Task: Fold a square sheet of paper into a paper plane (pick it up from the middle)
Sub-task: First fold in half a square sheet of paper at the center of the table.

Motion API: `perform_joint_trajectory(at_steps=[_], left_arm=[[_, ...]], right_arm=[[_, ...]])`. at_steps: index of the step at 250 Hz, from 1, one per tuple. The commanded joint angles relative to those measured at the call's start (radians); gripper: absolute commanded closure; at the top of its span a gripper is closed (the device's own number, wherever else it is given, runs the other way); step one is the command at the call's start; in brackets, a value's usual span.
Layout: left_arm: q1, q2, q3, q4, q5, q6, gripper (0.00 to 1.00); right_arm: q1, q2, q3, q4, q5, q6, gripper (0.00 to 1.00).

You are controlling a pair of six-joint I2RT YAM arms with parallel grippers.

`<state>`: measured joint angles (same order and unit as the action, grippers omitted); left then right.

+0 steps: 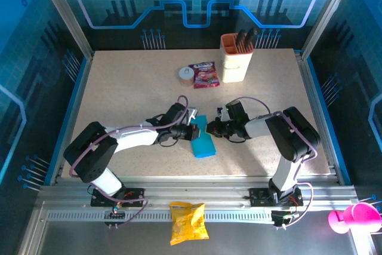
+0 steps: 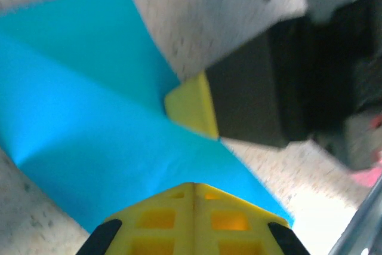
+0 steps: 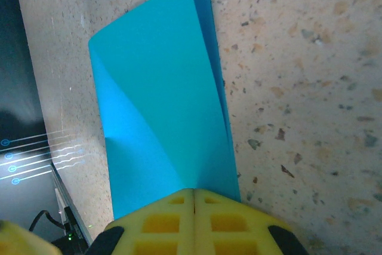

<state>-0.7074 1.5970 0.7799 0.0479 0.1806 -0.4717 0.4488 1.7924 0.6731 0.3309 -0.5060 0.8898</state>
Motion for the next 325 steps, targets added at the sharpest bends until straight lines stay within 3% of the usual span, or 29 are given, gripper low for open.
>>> perform_joint_trajectory(at_steps=[1, 60, 250, 286, 325], left_arm=[[-0.016, -0.001, -0.046, 0.004, -0.076, -0.022, 1.0], [-0.017, -0.025, -0.077, 0.038, -0.097, -0.035, 1.0], [-0.056, 0.092, -0.082, 0.016, -0.068, 0.01, 1.0], [-0.056, 0.114, -0.077, -0.006, -0.078, 0.033, 1.0], [-0.056, 0.127, -0.079, -0.017, -0.081, 0.054, 1.0]], right_arm=[[-0.01, 0.074, -0.043, -0.087, 0.135, -0.04, 1.0], [-0.013, 0.084, -0.037, -0.085, 0.13, -0.039, 1.0], [-0.015, 0.092, -0.045, -0.073, 0.119, -0.033, 1.0], [-0.017, 0.028, -0.03, -0.103, 0.102, -0.044, 1.0], [-0.015, -0.145, -0.007, -0.198, 0.102, -0.09, 1.0]])
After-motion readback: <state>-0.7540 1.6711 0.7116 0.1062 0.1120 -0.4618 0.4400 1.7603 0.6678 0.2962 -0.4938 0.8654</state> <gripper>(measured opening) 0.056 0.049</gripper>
